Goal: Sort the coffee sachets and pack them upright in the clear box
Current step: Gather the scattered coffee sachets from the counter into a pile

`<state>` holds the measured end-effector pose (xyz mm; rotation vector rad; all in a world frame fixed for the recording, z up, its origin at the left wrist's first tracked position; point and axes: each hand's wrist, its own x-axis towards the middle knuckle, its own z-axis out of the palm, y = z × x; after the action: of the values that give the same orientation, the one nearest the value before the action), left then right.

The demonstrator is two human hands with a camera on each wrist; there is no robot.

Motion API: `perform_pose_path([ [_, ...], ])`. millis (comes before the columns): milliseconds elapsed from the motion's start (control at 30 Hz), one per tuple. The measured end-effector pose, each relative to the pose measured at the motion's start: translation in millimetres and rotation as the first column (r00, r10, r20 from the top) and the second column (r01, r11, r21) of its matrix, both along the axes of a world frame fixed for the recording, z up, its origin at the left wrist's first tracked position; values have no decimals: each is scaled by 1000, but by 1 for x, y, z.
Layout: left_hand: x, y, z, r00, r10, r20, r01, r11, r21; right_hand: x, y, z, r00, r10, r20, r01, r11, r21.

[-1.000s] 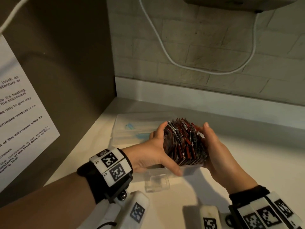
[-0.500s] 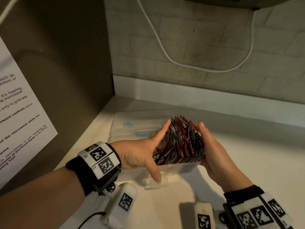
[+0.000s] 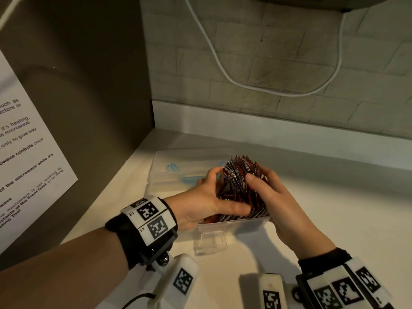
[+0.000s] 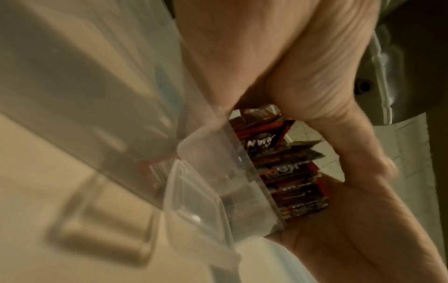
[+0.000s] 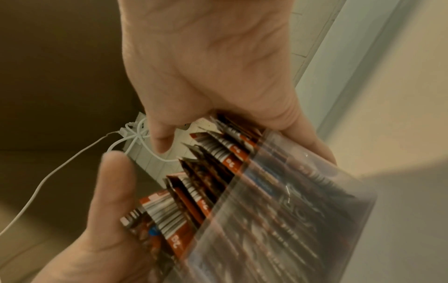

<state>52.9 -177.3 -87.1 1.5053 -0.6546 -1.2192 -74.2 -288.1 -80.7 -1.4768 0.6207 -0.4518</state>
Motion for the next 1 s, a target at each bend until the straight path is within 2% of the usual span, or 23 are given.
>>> perform_pose_path([
  [100, 9, 5, 2, 986, -159, 57, 154, 984, 90, 1, 0, -2, 1000, -15, -6, 15, 1000, -19],
  [233, 13, 12, 4, 965, -253, 73, 245, 964, 107, 2, -1, -3, 1000, -21, -11, 21, 999, -36],
  [367, 10, 10, 3, 996, -77, 51, 75, 996, 53, 4, 0, -6, 999, -35, -25, 34, 997, -63],
  [500, 12, 9, 0, 998, 59, 5, -59, 998, 29, 5, -1, -6, 999, -50, -9, 50, 998, -49],
  [700, 11, 2, 4, 988, 132, 74, -134, 991, 27, 5, 2, -3, 998, -68, -18, 66, 995, -81],
  [800, 6, -4, 5, 977, 149, 152, -157, 987, 41, 1, 4, 2, 997, -72, -39, 64, 981, -183],
  [867, 4, -6, 7, 971, 155, 182, -165, 986, 41, -3, 6, 8, 994, -57, -89, 17, 918, -396],
  [933, 2, -7, 8, 971, 166, 171, -174, 984, 31, -4, 9, 16, 974, -36, -223, -114, 776, -621],
  [1000, 4, -9, 7, 969, 177, 170, -183, 983, 20, -3, 14, 25, 903, -58, -425, -306, 606, -734],
])
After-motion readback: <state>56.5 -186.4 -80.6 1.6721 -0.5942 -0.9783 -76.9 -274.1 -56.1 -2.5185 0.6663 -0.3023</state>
